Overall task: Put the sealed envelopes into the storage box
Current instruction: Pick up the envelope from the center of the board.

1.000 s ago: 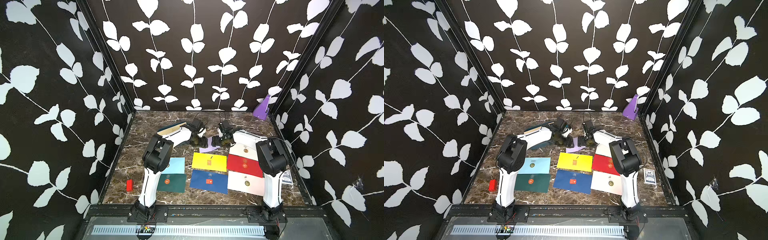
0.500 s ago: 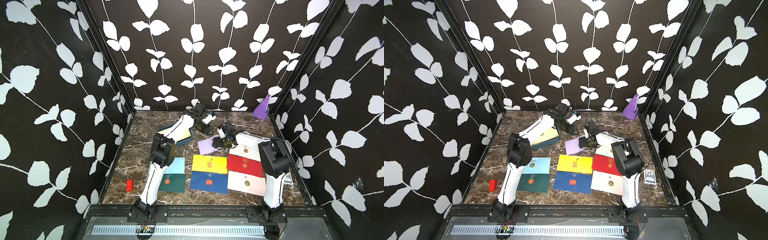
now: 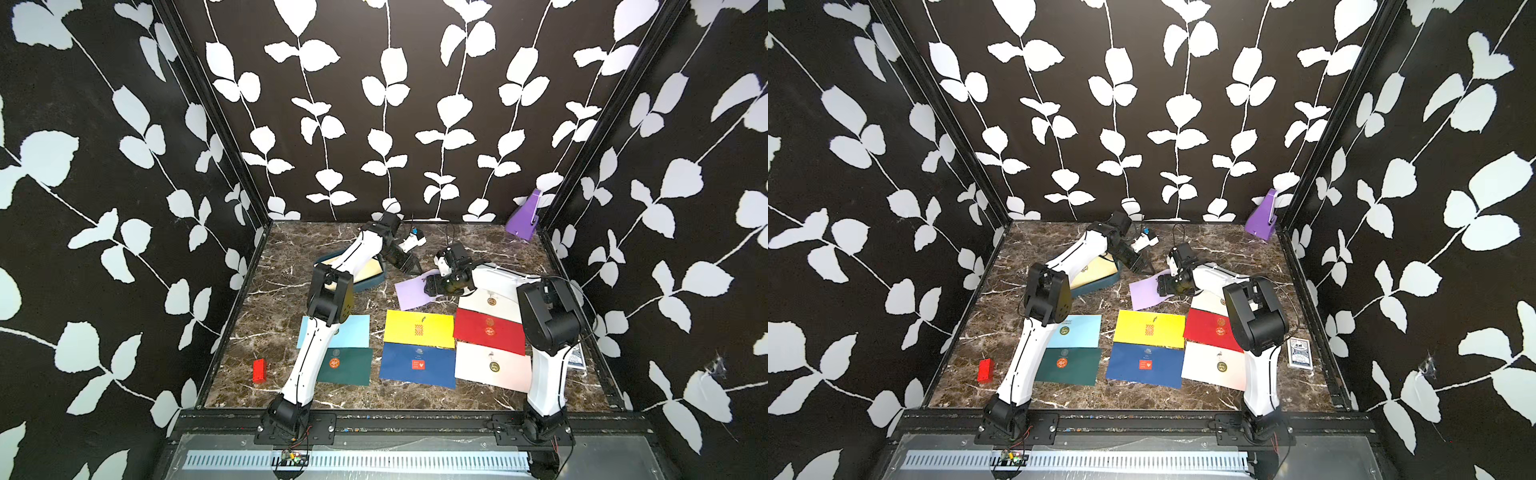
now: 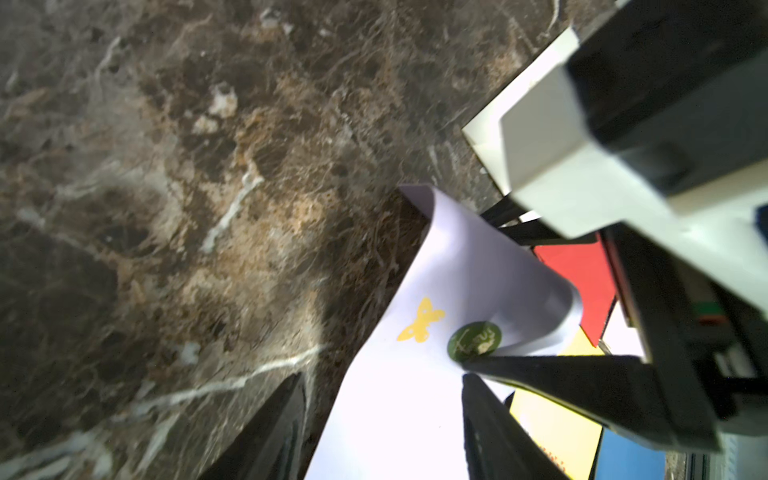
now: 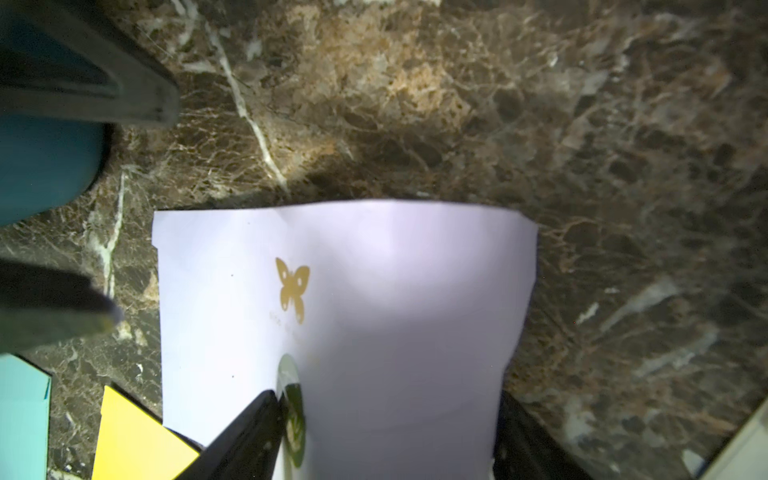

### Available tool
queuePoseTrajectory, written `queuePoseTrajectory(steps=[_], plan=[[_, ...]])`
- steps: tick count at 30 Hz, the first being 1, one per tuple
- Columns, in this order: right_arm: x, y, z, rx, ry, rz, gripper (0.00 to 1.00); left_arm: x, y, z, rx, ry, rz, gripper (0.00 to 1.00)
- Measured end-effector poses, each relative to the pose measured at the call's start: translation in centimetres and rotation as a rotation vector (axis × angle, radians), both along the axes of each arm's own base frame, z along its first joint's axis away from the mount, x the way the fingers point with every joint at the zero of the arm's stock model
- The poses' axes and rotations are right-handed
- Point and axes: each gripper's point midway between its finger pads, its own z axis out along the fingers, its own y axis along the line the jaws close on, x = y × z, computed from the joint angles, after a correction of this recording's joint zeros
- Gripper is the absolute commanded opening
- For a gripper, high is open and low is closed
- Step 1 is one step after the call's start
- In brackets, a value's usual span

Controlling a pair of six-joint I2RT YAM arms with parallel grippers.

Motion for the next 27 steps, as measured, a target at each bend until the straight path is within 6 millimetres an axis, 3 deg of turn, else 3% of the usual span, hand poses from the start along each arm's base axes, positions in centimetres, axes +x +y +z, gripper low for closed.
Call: queuePoseTrajectory(steps=[27], plan=[[0.1,0.8,0.3,0.024,-0.032,0.079,0.76,-1.4,-0.7,-2.3,-0.037,0.032,-0.104,0.63]])
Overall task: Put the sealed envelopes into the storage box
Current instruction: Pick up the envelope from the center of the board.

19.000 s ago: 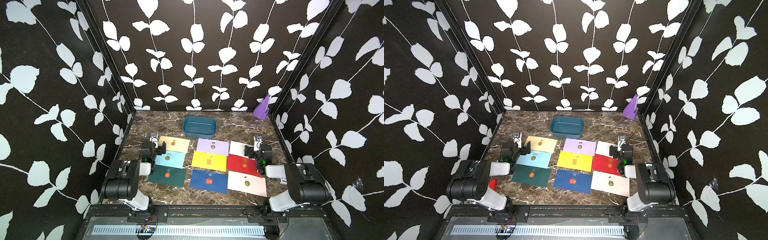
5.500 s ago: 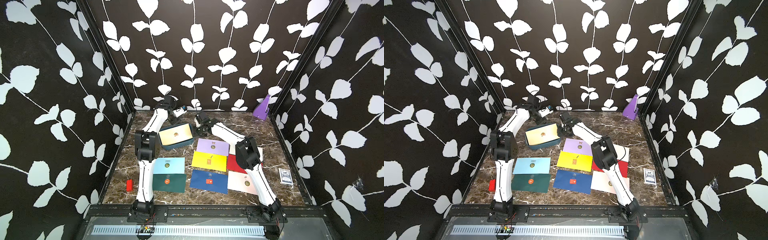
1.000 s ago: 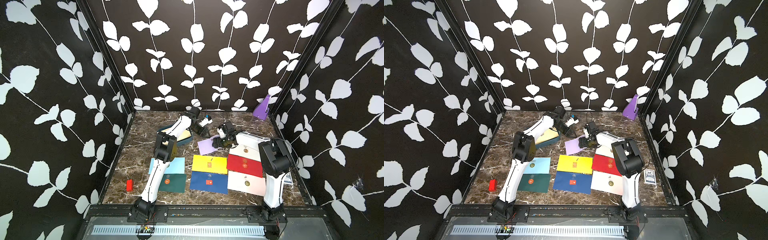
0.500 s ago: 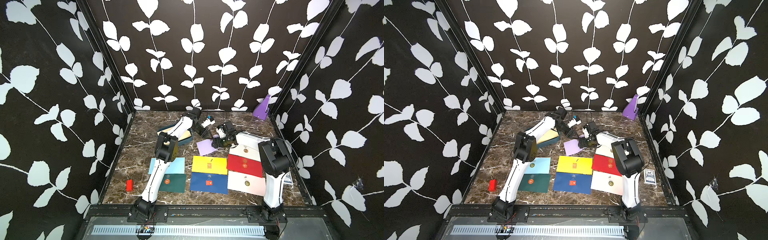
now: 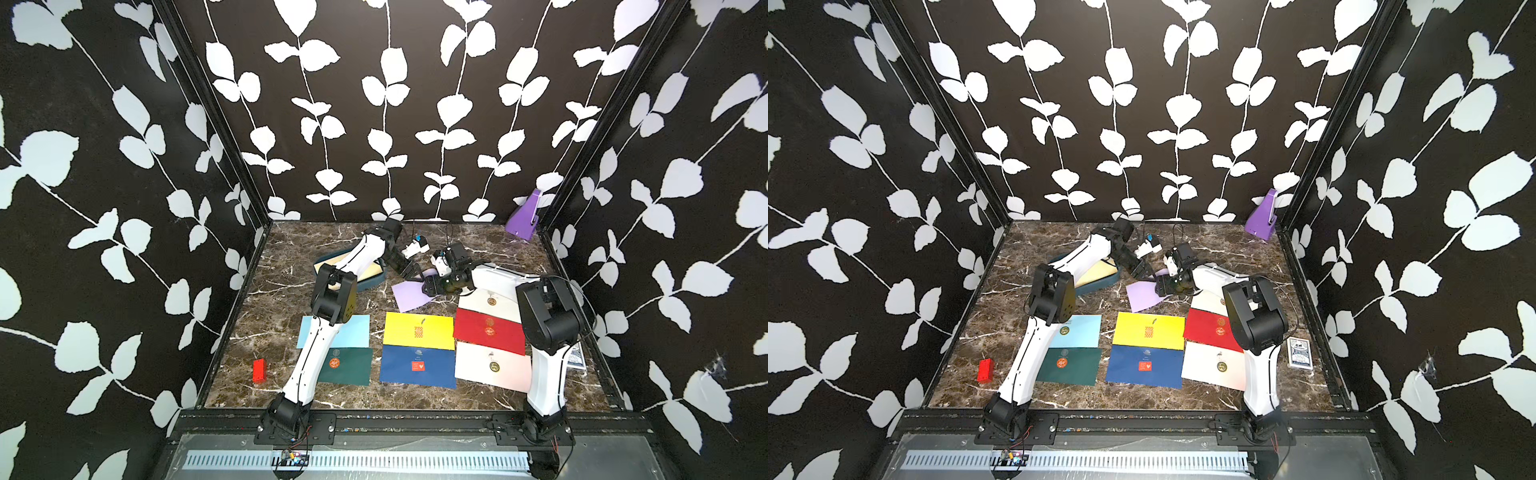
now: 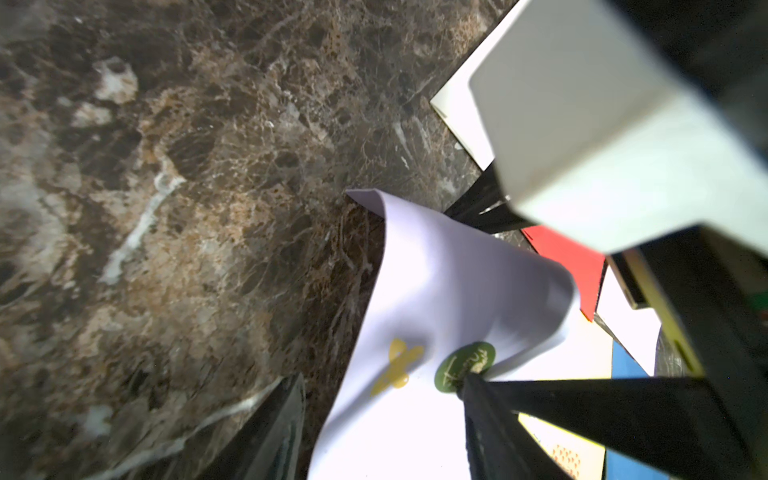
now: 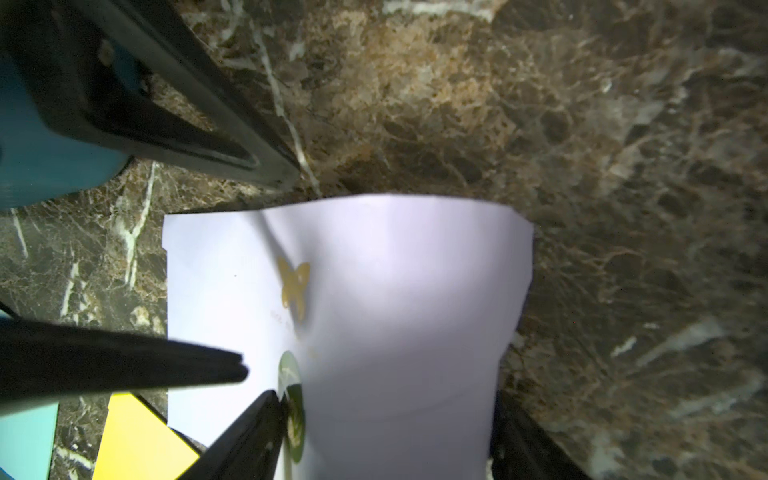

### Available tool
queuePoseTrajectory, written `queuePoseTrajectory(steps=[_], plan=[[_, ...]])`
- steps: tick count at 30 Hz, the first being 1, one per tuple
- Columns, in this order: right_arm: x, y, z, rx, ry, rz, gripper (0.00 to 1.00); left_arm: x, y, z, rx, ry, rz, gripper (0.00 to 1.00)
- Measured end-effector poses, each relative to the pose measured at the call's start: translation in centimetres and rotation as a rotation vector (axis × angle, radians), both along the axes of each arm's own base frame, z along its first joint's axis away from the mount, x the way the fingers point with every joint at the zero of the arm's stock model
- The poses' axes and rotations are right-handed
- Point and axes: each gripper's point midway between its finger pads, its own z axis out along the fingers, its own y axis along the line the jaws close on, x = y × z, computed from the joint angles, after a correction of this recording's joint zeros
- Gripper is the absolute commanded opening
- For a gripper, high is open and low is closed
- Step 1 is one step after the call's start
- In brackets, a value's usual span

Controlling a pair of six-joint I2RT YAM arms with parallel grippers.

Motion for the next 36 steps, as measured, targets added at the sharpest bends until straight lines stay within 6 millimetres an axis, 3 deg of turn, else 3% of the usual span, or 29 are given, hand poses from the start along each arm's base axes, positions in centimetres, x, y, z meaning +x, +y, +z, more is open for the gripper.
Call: queuePoseTrajectory(steps=[5,11,22,31,36], plan=[[0.0,0.1,0.0,0.003,-0.002,0.007,0.76,-0.3,0.0,-0.9,-0.001,0.023,-0.008,0.6],[0.0,0.1,0.0,0.001,-0.005,0.015,0.76,-0.7,-0.1,-1.0,-0.008,0.037,-0.023,0.33],[0.2,-0.1,-0.1,-0.016,-0.018,0.015,0.85,-0.4,-0.2,-0.5,-0.019,0.036,-0.012,0.03],[1.1,-1.8,0.3,-0.057,-0.044,-0.011,0.96,0.1,0.0,0.1,0.004,0.011,0.008,0.0],[1.5,-4.0,2.2,-0.085,-0.07,-0.053,0.99,0.5,0.1,2.0,0.004,-0.033,0.02,0.0]])
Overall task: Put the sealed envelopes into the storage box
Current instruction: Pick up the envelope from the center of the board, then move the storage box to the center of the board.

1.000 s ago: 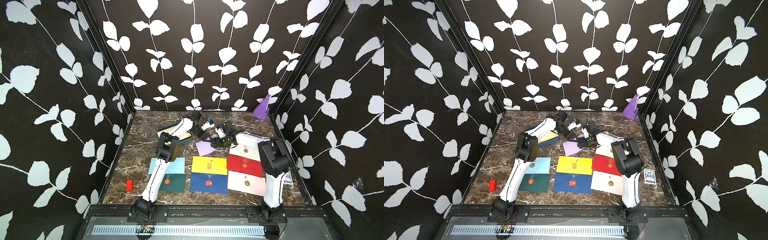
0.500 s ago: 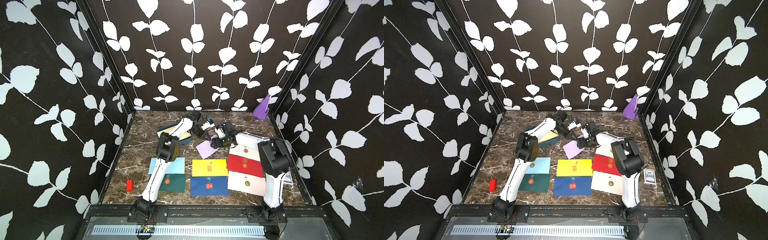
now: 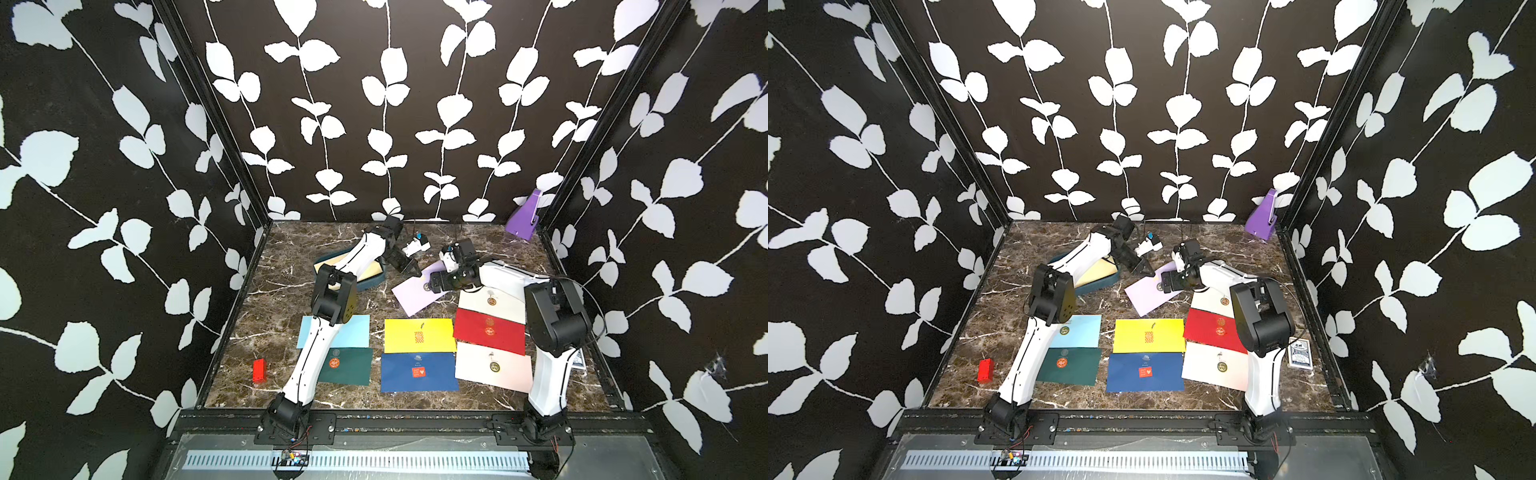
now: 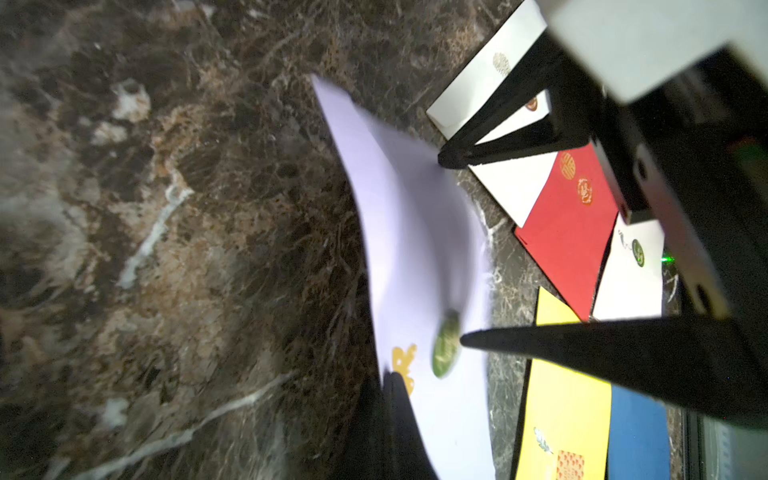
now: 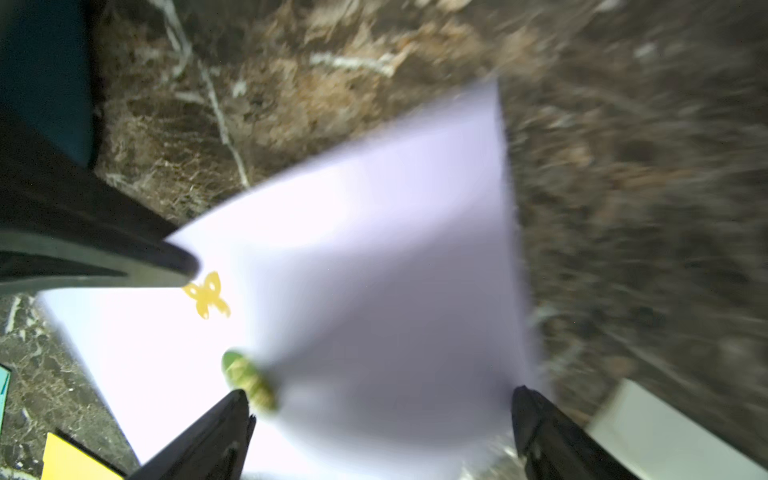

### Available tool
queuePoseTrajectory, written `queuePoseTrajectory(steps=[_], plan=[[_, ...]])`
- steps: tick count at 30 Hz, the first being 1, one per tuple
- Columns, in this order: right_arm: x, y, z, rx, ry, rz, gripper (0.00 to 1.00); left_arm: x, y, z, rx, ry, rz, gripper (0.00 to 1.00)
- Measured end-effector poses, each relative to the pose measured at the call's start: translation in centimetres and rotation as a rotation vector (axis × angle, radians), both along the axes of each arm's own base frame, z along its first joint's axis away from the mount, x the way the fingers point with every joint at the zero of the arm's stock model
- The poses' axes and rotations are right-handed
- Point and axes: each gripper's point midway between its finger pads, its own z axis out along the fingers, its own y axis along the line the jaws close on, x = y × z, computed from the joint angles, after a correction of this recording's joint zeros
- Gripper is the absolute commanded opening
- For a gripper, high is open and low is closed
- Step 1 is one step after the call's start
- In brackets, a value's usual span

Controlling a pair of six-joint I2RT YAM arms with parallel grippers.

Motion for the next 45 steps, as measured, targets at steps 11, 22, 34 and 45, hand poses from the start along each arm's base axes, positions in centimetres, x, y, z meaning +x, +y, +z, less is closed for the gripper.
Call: queuePoseTrajectory(steps=[11,22,34,45], plan=[[0.5,-2.2,8.1,-0.019,-0.144,-0.092,0.98,2.0,1.8,7.6,0.067,-0.181,0.137,0.0],[1.7,0.7,7.1,0.012,-0.059,-0.144,0.74,3.5,9.8,17.6,0.272,-0.448,0.472,0.0],[3.3,13.9,5.0,0.097,-0.033,-0.058,0.47,3.1,19.4,16.5,0.559,-0.479,0.706,0.0],[6.1,17.1,2.7,0.182,-0.041,-0.134,0.39,1.7,23.0,16.0,0.662,-0.49,0.785,0.0]])
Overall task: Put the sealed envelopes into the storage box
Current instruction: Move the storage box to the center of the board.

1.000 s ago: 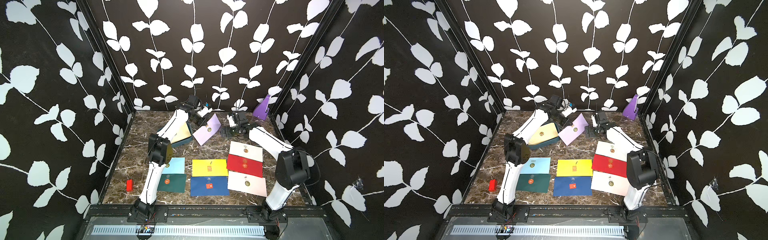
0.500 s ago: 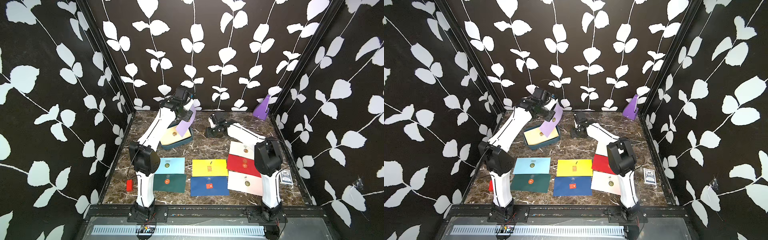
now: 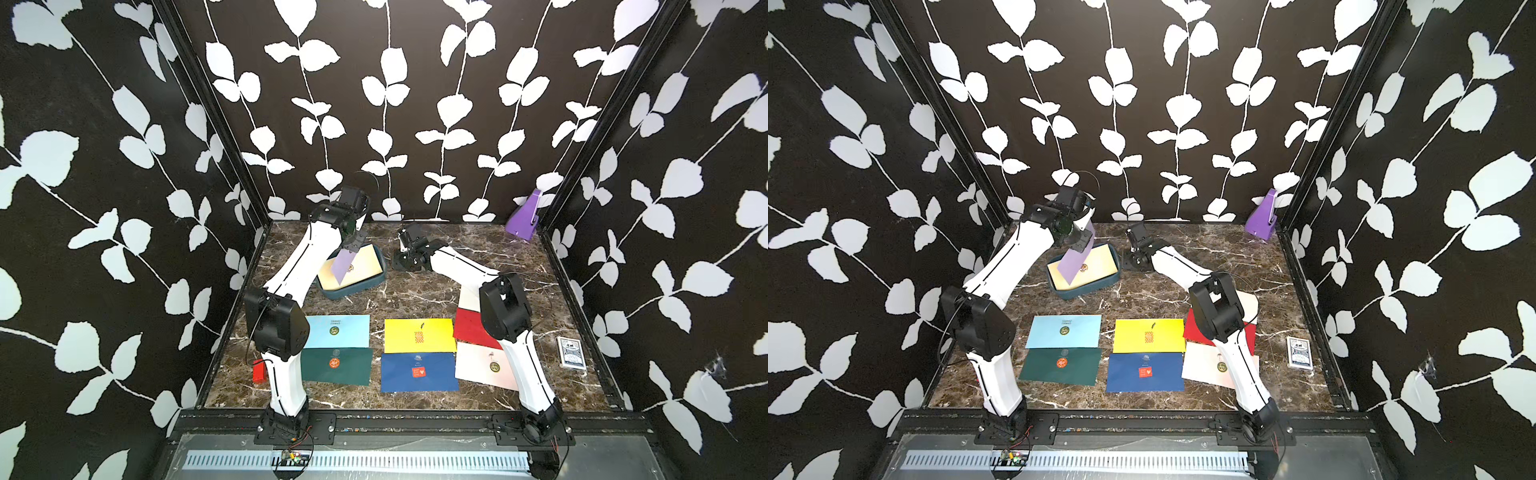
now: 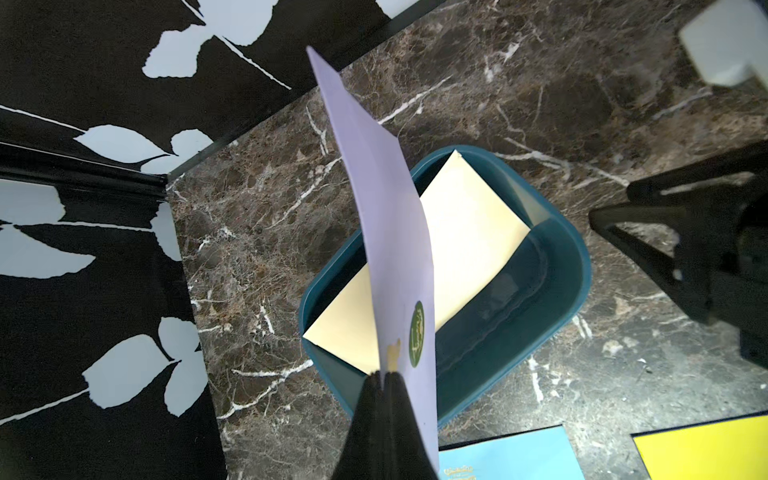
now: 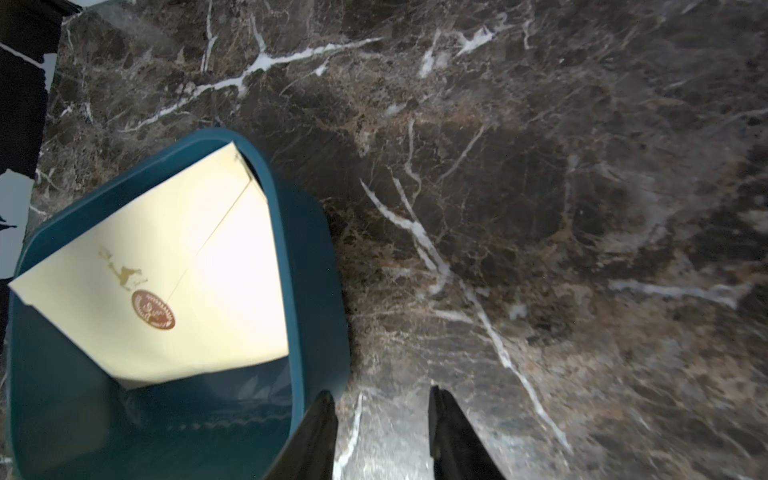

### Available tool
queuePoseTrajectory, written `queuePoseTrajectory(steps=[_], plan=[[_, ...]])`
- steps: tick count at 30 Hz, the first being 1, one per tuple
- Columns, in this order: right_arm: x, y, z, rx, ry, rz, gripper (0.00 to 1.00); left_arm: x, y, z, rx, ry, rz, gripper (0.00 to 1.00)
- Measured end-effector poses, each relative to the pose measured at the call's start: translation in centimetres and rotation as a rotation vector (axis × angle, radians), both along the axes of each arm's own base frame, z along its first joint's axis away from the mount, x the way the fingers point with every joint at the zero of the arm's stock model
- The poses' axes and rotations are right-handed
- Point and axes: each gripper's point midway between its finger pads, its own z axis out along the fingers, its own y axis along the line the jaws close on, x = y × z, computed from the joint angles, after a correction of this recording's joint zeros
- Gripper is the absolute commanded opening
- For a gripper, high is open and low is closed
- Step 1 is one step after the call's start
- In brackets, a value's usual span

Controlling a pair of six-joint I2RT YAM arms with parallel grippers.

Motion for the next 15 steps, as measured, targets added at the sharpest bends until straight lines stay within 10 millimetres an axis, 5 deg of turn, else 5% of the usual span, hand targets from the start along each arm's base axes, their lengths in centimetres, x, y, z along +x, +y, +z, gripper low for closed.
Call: queuePoseTrajectory(steps=[15], plan=[[0.7,3.5,1.3,0.096,-0.043,0.012,0.38,0.1,0.9,-0.2,0.011,0.0,0.02,0.0]])
